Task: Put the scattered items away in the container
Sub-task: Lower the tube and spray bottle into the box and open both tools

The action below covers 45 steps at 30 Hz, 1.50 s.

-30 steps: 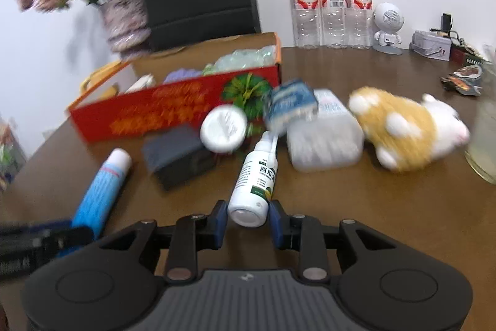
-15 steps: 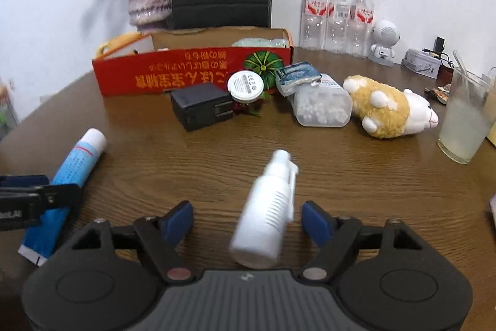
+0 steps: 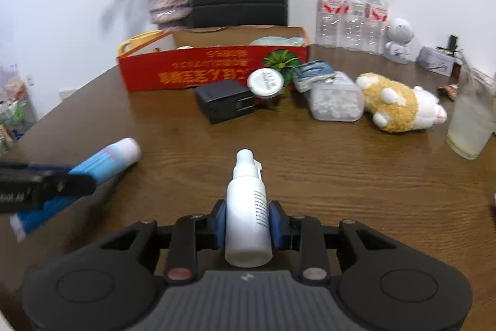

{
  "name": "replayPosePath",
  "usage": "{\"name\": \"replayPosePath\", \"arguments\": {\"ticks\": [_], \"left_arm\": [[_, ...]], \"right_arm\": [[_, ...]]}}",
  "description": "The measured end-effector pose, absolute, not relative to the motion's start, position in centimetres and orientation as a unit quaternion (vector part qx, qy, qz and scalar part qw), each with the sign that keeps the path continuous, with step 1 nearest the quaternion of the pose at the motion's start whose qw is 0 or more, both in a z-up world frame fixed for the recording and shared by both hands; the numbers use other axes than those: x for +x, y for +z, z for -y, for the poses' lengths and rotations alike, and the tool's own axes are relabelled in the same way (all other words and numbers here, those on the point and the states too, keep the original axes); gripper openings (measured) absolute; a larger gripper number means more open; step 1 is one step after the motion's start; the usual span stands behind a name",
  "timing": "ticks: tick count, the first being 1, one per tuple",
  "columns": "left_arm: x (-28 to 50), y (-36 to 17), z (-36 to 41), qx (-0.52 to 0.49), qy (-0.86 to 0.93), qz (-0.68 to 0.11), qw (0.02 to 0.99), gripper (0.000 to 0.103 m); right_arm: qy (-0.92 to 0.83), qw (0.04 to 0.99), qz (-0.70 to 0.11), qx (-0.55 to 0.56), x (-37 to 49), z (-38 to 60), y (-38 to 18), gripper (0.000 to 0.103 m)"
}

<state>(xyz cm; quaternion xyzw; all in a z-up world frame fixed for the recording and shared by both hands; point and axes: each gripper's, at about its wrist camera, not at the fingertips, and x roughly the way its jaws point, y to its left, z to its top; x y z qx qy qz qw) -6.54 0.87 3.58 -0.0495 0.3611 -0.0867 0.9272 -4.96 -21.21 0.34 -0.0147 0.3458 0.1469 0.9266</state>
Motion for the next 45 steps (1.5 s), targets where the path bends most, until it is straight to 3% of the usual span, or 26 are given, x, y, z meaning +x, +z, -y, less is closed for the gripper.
{"name": "replayPosePath", "arguments": {"ticks": [8, 17, 20, 24, 31, 33, 35, 37, 39, 41, 45], "left_arm": [[-4.9, 4.6, -2.7, -0.104, -0.103, -0.365, 0.919, 0.035], [2.3, 10.8, -5.0, -0.133, -0.136, -0.304, 0.934, 0.035], [7.8, 12.9, -5.3, -0.131, -0.117, -0.282, 0.943, 0.035], [18.2, 11.5, -5.3, -0.157, -0.089, -0.336, 0.924, 0.035], [30.5, 7.3, -6.0, -0.191, -0.024, -0.410, 0.892, 0.036], [32.3, 6.1, -6.4, -0.205, -0.011, -0.425, 0.881, 0.043], [33.0, 5.4, -6.7, -0.214, -0.021, -0.436, 0.874, 0.067], [33.1, 5.3, -7.0, -0.215, -0.037, -0.441, 0.870, 0.074], [33.3, 5.2, -7.2, -0.217, -0.053, -0.446, 0.867, 0.074], [32.9, 5.7, -7.7, -0.218, -0.041, -0.445, 0.867, 0.081], [31.4, 7.2, -7.7, -0.192, -0.022, -0.455, 0.869, 0.082]], "right_arm": [[0.164, 0.936, -0.310, -0.003, -4.9, 20.7, 3.6, 0.026], [0.185, 0.940, -0.287, 0.008, 0.3, 19.6, 7.1, 0.026], [0.203, 0.936, -0.285, 0.034, 5.3, 18.6, 9.3, 0.026], [0.226, 0.920, -0.312, 0.067, 14.2, 15.5, 10.9, 0.026], [0.225, 0.878, -0.418, 0.056, 29.9, 9.6, 7.7, 0.026], [0.218, 0.863, -0.454, 0.050, 32.9, 8.7, 6.0, 0.028], [0.209, 0.846, -0.489, 0.050, 35.2, 8.4, 4.4, 0.029], [0.210, 0.832, -0.512, 0.042, 35.9, 8.3, 3.5, 0.050], [0.218, 0.831, -0.509, 0.054, 35.7, 8.8, 3.7, 0.054], [0.221, 0.836, -0.499, 0.057, 35.0, 9.5, 4.7, 0.055], [0.193, 0.843, -0.502, 0.009, 33.8, 10.8, 7.2, 0.069]]}}
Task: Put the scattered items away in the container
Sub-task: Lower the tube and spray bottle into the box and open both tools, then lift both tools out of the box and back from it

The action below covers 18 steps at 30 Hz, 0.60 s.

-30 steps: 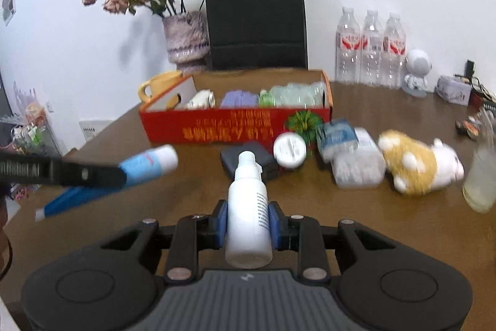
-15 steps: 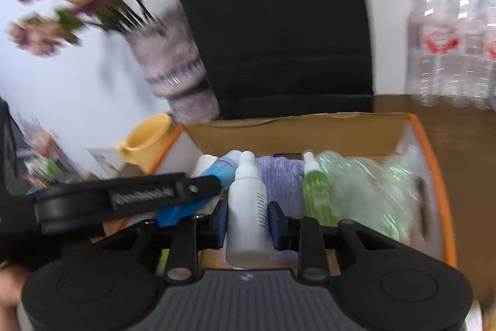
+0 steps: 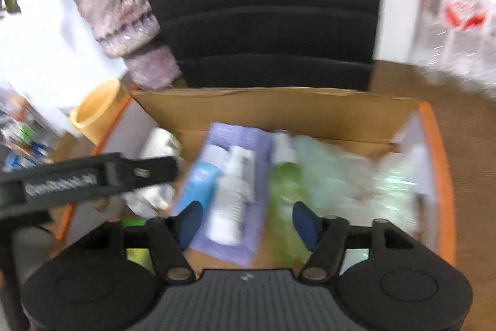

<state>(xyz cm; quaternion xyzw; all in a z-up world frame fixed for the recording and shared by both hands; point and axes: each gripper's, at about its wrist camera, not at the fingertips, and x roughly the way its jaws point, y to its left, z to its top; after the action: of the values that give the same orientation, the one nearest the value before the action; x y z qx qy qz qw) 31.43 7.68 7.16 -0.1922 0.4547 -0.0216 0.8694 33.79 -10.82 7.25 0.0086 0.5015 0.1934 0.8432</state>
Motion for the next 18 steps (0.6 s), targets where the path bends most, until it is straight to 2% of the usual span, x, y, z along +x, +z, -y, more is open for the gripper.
{"name": "replayPosePath", "arguments": {"ticks": [3, 5, 6, 11, 15, 18], "left_arm": [[29.9, 8.3, -6.9, -0.152, -0.015, -0.467, 0.871, 0.083], [28.3, 9.0, -6.6, -0.131, -0.009, -0.464, 0.876, 0.100], [27.6, 9.3, -6.4, -0.118, -0.008, -0.463, 0.878, 0.102], [23.8, 10.2, -4.6, -0.051, -0.016, -0.473, 0.880, 0.103], [20.1, 10.8, -3.5, -0.026, -0.005, -0.458, 0.889, 0.103], [17.5, 11.2, -2.9, -0.013, 0.001, -0.443, 0.896, 0.103]], "right_arm": [[0.163, 0.837, -0.522, -0.025, 32.6, 11.9, 8.2, 0.074], [0.152, 0.836, -0.525, -0.037, 31.2, 13.0, 8.4, 0.076], [0.146, 0.839, -0.524, -0.035, 30.7, 13.7, 8.6, 0.078], [0.124, 0.836, -0.535, -0.009, 27.4, 16.9, 9.0, 0.079], [0.132, 0.842, -0.522, 0.008, 23.5, 17.8, 9.8, 0.088], [0.133, 0.852, -0.506, -0.001, 20.7, 17.9, 10.5, 0.090]]}}
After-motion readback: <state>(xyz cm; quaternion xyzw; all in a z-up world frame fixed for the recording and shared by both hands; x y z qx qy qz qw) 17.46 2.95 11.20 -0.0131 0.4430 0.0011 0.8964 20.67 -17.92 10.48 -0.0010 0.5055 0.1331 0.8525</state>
